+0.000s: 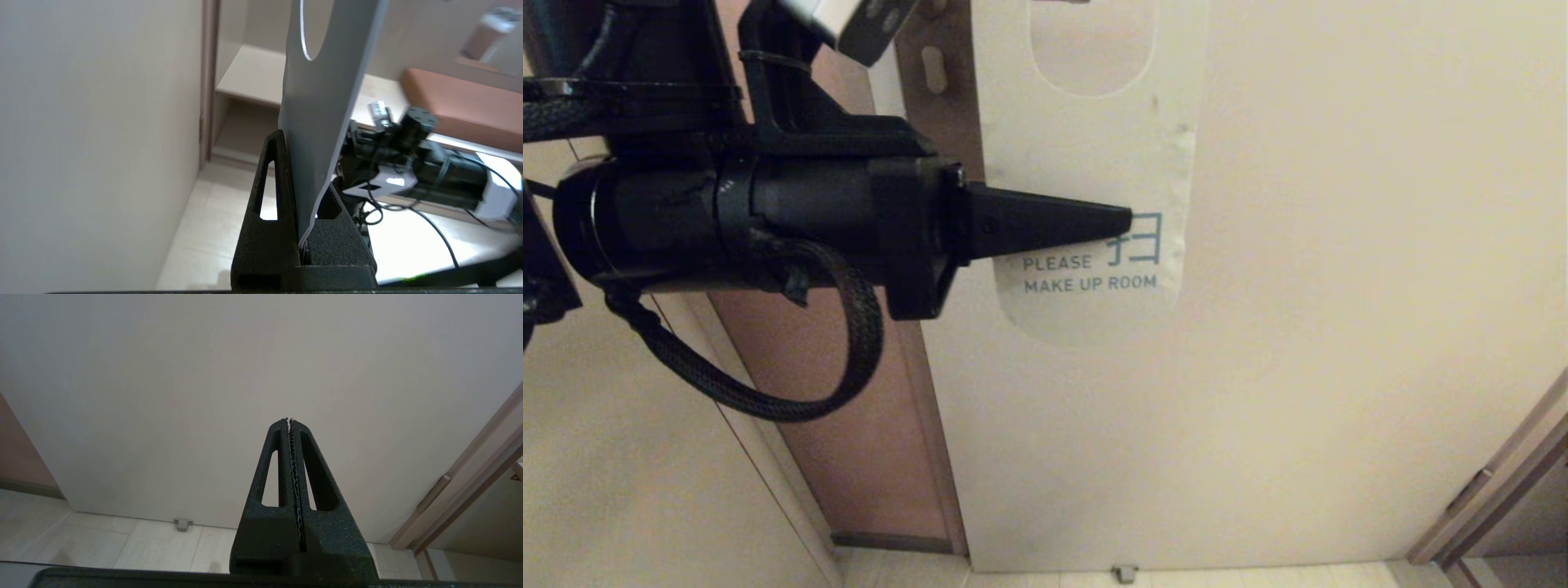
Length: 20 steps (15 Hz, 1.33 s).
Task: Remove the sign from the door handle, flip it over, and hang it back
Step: Hand it to the other hand
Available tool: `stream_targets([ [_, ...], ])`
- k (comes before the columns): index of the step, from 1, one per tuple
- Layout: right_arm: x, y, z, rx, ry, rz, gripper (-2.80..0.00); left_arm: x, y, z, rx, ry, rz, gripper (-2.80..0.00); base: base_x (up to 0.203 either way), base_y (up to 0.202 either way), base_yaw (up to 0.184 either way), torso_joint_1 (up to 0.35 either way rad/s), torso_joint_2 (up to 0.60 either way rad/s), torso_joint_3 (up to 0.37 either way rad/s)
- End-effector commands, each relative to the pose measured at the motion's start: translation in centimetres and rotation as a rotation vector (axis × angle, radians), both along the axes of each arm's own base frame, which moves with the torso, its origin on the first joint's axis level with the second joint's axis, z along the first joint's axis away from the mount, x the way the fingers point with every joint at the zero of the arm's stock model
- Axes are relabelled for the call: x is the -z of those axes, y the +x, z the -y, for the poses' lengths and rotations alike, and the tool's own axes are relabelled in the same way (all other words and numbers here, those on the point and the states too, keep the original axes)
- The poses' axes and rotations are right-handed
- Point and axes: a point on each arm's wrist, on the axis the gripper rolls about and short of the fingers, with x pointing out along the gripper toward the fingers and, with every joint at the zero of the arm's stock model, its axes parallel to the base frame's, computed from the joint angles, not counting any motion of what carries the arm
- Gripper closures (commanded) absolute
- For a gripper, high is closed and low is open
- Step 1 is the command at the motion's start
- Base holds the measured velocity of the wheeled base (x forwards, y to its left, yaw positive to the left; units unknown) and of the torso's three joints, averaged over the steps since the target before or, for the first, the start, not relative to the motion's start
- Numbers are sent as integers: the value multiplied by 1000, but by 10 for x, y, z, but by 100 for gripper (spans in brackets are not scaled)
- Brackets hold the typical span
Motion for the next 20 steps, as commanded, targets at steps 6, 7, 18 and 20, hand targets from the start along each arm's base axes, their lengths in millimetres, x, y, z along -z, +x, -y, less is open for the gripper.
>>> stream_targets([
  [6, 0, 0, -1, -26, -65, 4, 0, 29, 45, 9, 126, -15, 17, 0, 0, 0, 0, 0, 0, 0],
  [7, 0, 0, -1, -26, -65, 4, 0, 35, 50, 16, 145, -21, 26, 0, 0, 0, 0, 0, 0, 0],
  [18, 0, 0, -1, -27, -67, 3, 0, 56, 63, 48, 198, -18, 6, 0, 0, 0, 0, 0, 0, 0],
  [20, 0, 0, -1, -28, -68, 4, 0, 57, 64, 47, 196, -17, 6, 0, 0, 0, 0, 0, 0, 0],
])
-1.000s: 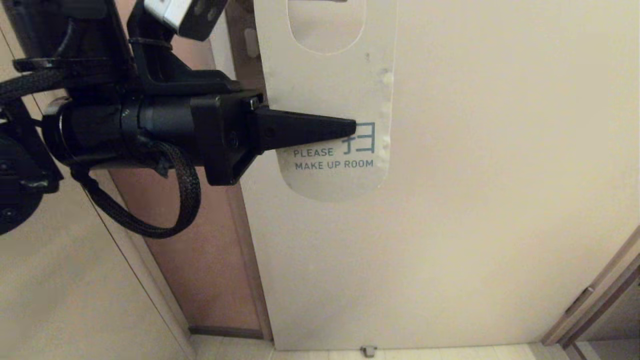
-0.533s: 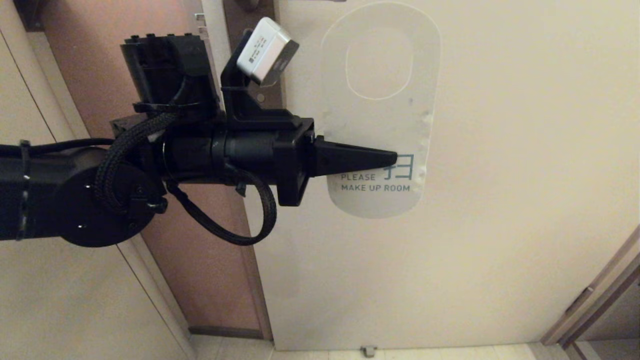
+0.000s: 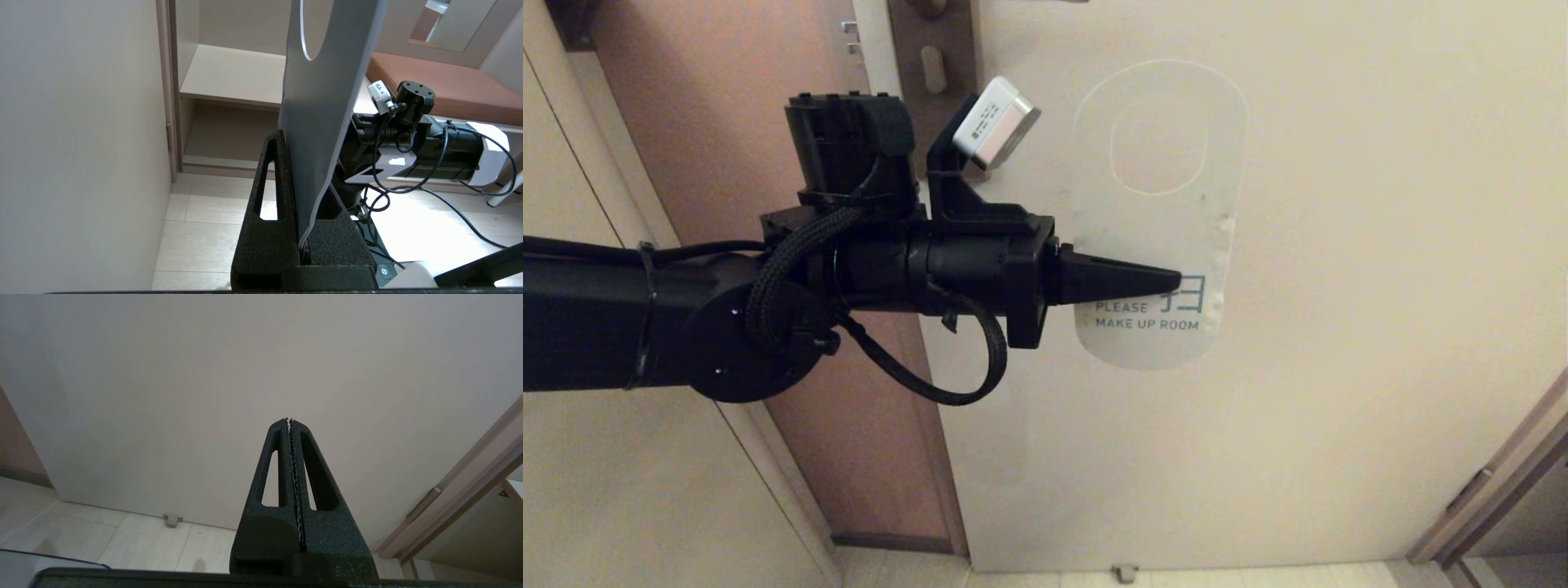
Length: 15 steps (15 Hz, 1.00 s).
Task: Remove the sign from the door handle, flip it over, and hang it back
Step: Hand it to the other hand
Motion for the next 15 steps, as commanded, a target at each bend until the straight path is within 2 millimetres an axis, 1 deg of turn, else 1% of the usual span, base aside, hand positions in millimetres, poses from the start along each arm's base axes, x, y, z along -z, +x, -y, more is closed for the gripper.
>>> stream_targets([
  [1, 0, 0, 0, 1, -3, -1, 0, 2, 1, 1, 4, 2, -3, 0, 0, 0, 0, 0, 0, 0],
  [7, 0, 0, 0, 1, -2, -1, 0, 1, 0, -1, -22, 0, 1, 0, 0, 0, 0, 0, 0, 0],
  [9, -3, -1, 0, -1, -3, 11, 0, 0, 0, -1, -22, -2, 3, 0, 0, 0, 0, 0, 0, 0],
  [13, -25, -8, 0, -6, 2, 83, 0, -1, 0, -1, -22, -8, 11, 0, 0, 0, 0, 0, 0, 0],
  [15, -32, -12, 0, -7, 3, 80, 0, -1, 0, -1, -22, -10, 12, 0, 0, 0, 0, 0, 0, 0],
])
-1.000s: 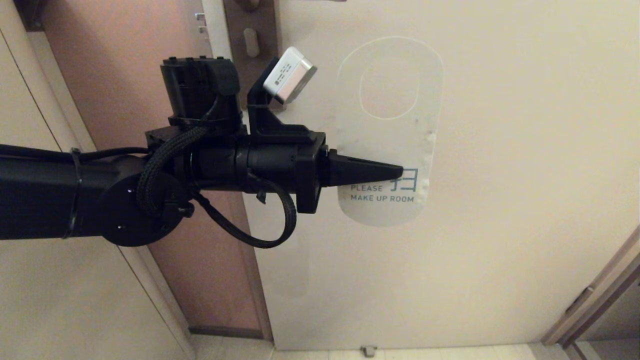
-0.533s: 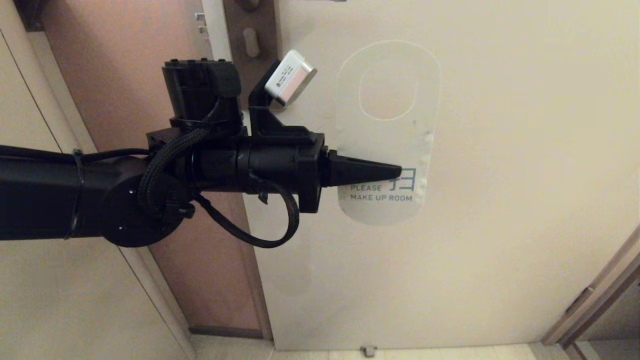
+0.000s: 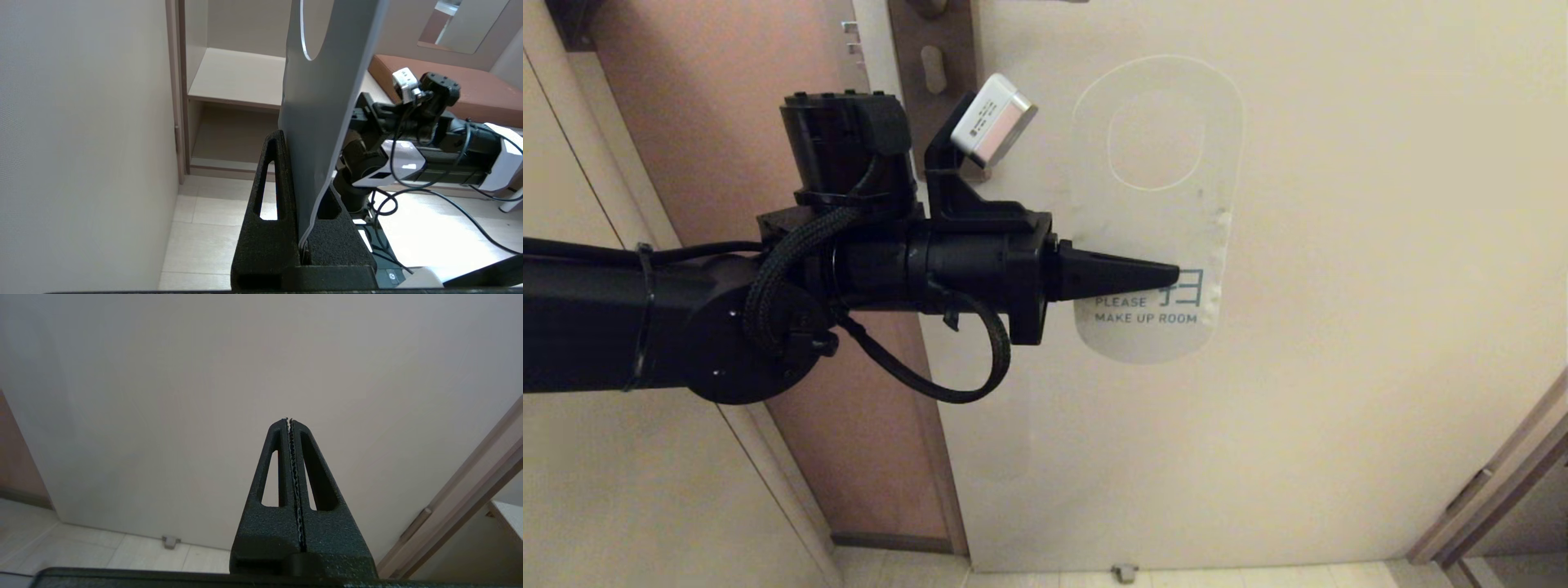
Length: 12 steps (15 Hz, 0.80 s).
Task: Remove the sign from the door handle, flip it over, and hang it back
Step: Hand it to the other hand
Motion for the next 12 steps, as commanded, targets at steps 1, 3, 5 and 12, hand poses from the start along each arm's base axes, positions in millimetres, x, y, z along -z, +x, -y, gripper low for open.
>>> stream_targets([
  [1, -8, -4, 0, -1, -3, 14, 0, 0, 0, 0, 5, -1, 0, 0, 0, 0, 0, 0, 0, 0],
  [3, -19, -4, 0, -1, -3, -6, 0, -2, 0, 0, 4, -4, 3, 0, 0, 0, 0, 0, 0, 0],
  [5, -35, 2, 0, -2, -4, -45, 0, -2, 0, 0, 4, -6, 7, 0, 0, 0, 0, 0, 0, 0],
  [12, -88, 35, -1, -74, -9, -151, 0, -6, -1, -1, 6, -25, 25, 0, 0, 0, 0, 0, 0, 0],
])
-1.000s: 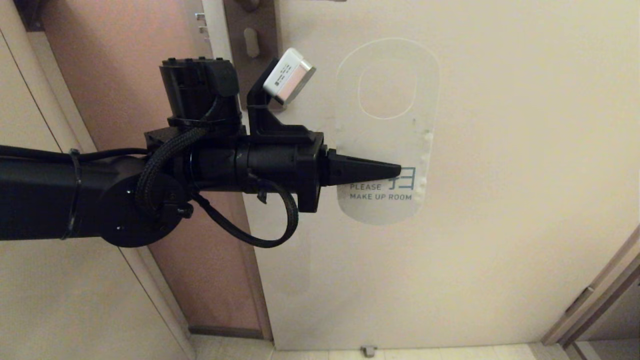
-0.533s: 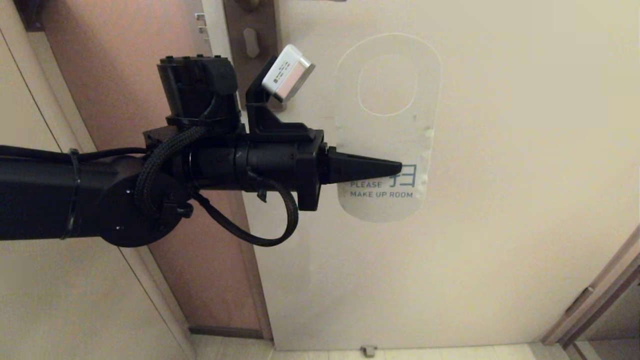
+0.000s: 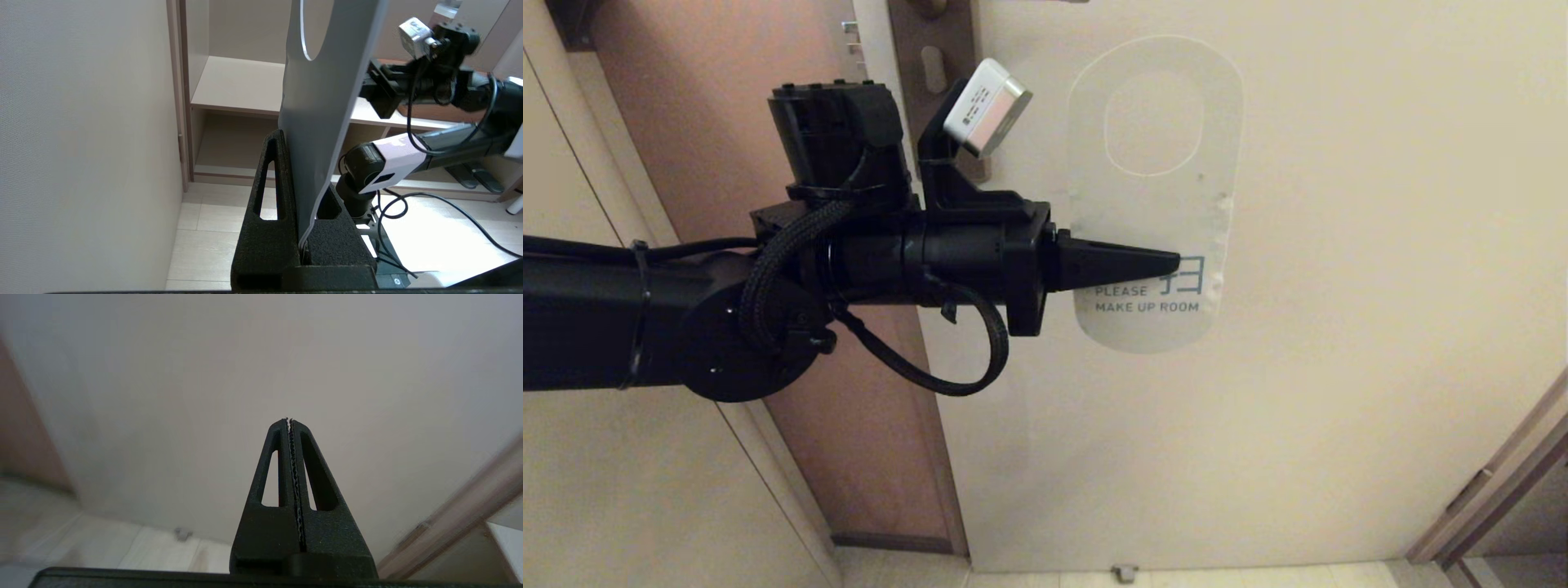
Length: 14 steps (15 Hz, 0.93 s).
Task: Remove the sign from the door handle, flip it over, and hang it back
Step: Hand it to the other hand
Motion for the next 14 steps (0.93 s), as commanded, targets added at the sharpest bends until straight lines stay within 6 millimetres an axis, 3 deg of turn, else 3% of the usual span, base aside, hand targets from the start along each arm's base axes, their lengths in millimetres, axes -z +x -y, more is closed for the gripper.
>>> stream_targets([
  [1, -2, 14, -1, -38, -4, -69, 0, -1, -1, 0, 6, -3, 4, 0, 0, 0, 0, 0, 0, 0],
  [4, -2, 30, -5, -167, -19, -137, 0, -1, 0, 1, 8, -2, 1, 0, 0, 0, 0, 0, 0, 0],
  [10, -11, 91, -13, -388, -6, -135, 0, -5, 1, 6, 20, -12, -2, 0, 0, 0, 0, 0, 0, 0],
  [14, -6, 109, -18, -586, 25, -166, 0, -6, -2, 10, 38, -11, -10, 0, 0, 0, 0, 0, 0, 0],
])
